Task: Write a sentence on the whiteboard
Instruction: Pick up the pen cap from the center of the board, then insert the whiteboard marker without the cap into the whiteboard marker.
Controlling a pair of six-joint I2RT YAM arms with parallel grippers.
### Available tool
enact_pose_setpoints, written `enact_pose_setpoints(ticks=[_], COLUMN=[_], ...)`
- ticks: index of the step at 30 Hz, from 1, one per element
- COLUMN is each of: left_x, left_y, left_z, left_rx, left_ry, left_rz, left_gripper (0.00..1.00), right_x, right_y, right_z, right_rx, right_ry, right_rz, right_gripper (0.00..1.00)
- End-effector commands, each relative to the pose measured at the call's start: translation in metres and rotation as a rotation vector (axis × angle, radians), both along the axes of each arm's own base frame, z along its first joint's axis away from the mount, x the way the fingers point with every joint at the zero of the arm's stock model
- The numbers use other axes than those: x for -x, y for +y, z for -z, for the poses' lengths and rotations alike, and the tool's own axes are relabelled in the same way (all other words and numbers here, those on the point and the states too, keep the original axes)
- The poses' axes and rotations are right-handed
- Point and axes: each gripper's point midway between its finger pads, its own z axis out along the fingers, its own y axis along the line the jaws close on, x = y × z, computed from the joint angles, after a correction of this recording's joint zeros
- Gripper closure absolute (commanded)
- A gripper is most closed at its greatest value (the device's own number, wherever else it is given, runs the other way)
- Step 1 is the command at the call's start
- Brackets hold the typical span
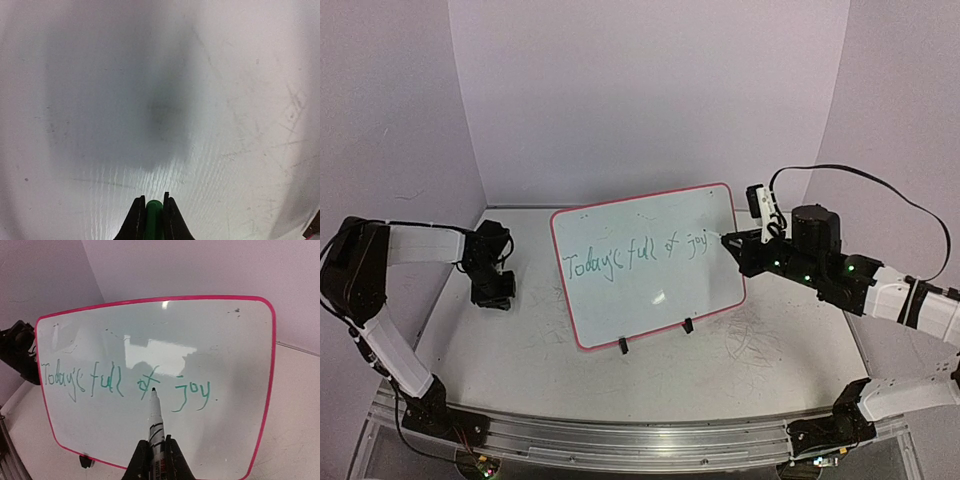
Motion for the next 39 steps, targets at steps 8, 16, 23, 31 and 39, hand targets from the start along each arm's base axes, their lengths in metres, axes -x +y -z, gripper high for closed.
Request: enact_pose_setpoints(ticks=[8,16,23,31,39], left_x=[0.022,0.087,0.095,0.099,0.103], left_y=[-0.063,-0.153,-0.224,-0.256,-0.261], left_z=[-0.331,-0.401,-0.379,-0.362,-0.362], left_rx=[0.457,1.019,1.167,1.208,1.223], left_ry=[-0.779,-0.926,-0.832,-0.74,-0.736], left_rz=[0.379,0.832,1.006,1.056,1.06], left_gripper=[1.0,1.0,1.0,1.0,1.0], right_x=[0.11,0.107,0.099,0.078,0.071], right_y=[0.09,0.101,0.117,0.127,0.128], right_z=[-0.064,-0.093,-0.109,-0.112,-0.11], right_rx=[-0.157,-0.236,-0.32,-0.363,-0.383], right_ry=[-0.151,-0.175,-0.191,-0.191,-0.201], right_rz=[-0.935,-0.969,-0.93,-0.828,-0.798], right_gripper=[1.0,1.0,1.0,1.0,1.0])
